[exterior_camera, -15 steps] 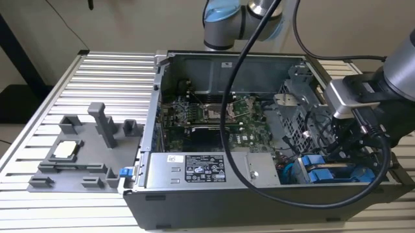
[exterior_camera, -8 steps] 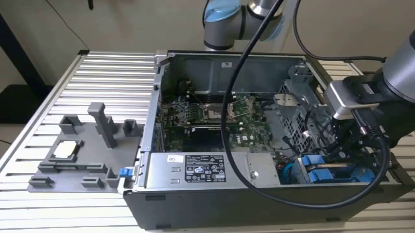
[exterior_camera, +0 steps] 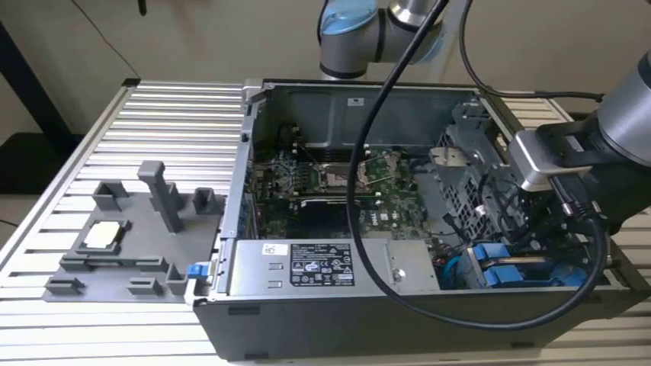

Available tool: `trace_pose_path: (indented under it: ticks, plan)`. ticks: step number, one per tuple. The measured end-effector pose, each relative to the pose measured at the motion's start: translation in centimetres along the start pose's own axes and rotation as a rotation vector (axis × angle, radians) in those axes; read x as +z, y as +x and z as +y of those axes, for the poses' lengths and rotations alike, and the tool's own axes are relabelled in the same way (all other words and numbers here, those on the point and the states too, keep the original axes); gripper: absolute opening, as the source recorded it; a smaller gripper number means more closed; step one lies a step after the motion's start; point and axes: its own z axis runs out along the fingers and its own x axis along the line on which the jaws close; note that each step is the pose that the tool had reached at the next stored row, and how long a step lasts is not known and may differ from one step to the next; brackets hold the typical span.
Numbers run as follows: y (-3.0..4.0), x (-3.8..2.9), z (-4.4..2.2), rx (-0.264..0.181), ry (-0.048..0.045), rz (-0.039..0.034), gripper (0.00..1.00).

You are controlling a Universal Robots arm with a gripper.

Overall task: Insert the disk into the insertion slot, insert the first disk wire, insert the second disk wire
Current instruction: 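Insert the second disk wire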

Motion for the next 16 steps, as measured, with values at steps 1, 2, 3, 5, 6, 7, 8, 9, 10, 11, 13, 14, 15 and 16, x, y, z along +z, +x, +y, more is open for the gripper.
trace_pose_path:
  ticks: [1, 2, 3, 5, 6, 7, 8, 9, 10, 11, 13, 14, 15, 16]
  plan:
    - [0.0, 0.0, 0.0, 0.0, 0.0, -0.0001, 0.16]
    - [0.01, 0.02, -0.01, 0.0, 0.0, -0.0003, 0.16]
    - [0.01, 0.02, -0.01, 0.0, 0.0, -0.0004, 0.16]
    - [0.01, 0.02, 0.0, 0.0, 0.0, -0.0004, 0.16]
    - [0.01, 0.02, -0.01, 0.0, 0.0, -0.0004, 0.16]
    - [0.01, 0.02, -0.01, 0.0, 0.0, -0.0004, 0.16]
    - [0.02, 0.02, -0.01, 0.0, 0.0, -0.0005, 0.16]
    - [0.02, 0.03, -0.01, 0.0, 0.0, -0.0005, 0.16]
    - [0.02, 0.04, -0.01, 0.0, 0.0001, -0.0006, 0.18]
    - [0.02, 0.03, -0.01, 0.0, 0.0001, -0.0007, 0.18]
    - [0.03, -0.02, -0.01, 0.0, 0.0001, -0.0012, 0.24]
    - [0.01, -0.18, -0.02, 0.0, 0.0001, -0.0029, 0.24]
    - [-0.02, -0.44, -0.03, 0.0, 0.0, -0.0043, 0.24]
    - [-0.06, -0.74, -0.05, 0.0, 0.0, -0.0056, 0.24]
